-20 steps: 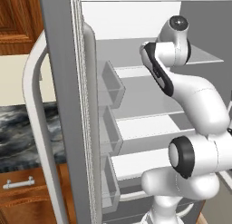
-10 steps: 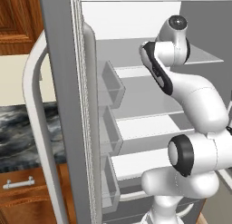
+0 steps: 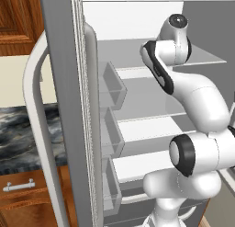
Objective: Retrieve a lemon from the fridge and place it on the cutting board with the fish.
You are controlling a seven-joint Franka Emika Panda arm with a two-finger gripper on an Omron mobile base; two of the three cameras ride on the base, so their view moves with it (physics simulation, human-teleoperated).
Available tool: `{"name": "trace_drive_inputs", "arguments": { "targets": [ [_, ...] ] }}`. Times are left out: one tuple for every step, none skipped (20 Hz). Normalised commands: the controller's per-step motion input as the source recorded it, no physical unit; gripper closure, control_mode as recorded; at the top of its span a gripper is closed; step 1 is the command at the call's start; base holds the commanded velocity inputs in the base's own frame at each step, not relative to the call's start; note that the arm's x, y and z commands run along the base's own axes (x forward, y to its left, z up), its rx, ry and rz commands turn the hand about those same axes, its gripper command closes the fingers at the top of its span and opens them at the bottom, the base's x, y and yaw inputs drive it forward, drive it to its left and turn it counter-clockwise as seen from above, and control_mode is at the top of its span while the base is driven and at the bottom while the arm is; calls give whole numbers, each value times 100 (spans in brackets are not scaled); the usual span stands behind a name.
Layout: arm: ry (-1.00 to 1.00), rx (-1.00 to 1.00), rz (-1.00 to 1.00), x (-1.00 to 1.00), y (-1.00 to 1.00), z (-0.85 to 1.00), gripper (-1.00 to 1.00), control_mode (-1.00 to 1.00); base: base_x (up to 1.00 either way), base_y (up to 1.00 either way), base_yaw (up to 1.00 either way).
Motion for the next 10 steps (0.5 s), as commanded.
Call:
{"name": "trace_drive_inputs", "arguments": {
  "targets": [
    [10, 0, 0, 0, 0, -16, 100, -100, 0, 0, 0],
    [9, 0, 0, 0, 0, -14, 100, -100, 0, 0, 0],
    [7, 0, 0, 0, 0, -13, 100, -100, 0, 0, 0],
    [5, 0, 0, 0, 0, -9, 100, -100, 0, 0, 0],
    [3, 0, 0, 0, 0, -6, 100, -100, 0, 0, 0],
    [0, 0, 0, 0, 0, -1, 100, -100, 0, 0, 0],
    [0, 0, 0, 0, 0, -1, 100, -100, 0, 0, 0],
    [0, 0, 0, 0, 0, -3, 100, -100, 0, 0, 0],
    [0, 0, 0, 0, 0, 0, 100, -100, 0, 0, 0],
    [0, 0, 0, 0, 0, 0, 100, -100, 0, 0, 0]
  ]
}}
